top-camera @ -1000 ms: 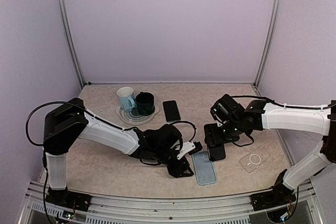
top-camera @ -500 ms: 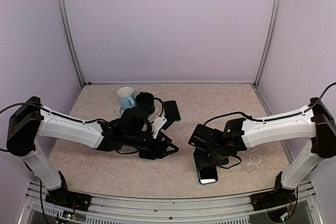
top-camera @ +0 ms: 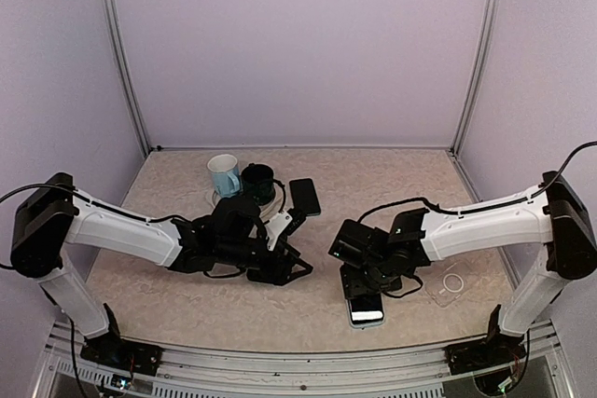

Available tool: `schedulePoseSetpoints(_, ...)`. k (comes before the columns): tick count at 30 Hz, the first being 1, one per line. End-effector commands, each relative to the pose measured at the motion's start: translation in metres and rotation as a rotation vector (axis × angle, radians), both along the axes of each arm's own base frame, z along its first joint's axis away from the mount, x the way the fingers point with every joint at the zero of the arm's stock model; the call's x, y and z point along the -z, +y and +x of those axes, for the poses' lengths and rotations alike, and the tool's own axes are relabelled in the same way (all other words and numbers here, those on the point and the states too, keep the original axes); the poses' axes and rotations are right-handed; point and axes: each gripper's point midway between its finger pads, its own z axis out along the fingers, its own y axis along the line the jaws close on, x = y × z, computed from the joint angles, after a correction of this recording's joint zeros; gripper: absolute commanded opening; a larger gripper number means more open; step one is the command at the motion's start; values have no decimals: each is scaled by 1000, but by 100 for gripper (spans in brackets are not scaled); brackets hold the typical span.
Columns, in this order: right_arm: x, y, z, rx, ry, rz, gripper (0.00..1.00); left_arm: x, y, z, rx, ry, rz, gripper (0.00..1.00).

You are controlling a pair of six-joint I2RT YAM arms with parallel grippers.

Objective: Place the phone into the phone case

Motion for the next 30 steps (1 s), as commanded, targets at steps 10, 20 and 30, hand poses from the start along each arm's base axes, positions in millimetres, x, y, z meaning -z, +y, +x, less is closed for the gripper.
schedulePoseSetpoints(10, 30, 0, -15, -35, 52, -14, 39, -6, 5, 7, -24, -15, -21, 61)
schedulePoseSetpoints(20, 38, -19, -28, -5, 108, -114, 76, -1, 9, 10, -31, -13, -10, 60)
schedulePoseSetpoints(30, 36, -18, -47, -71, 242, -143, 99, 2, 8, 10, -30, -4, 0, 61)
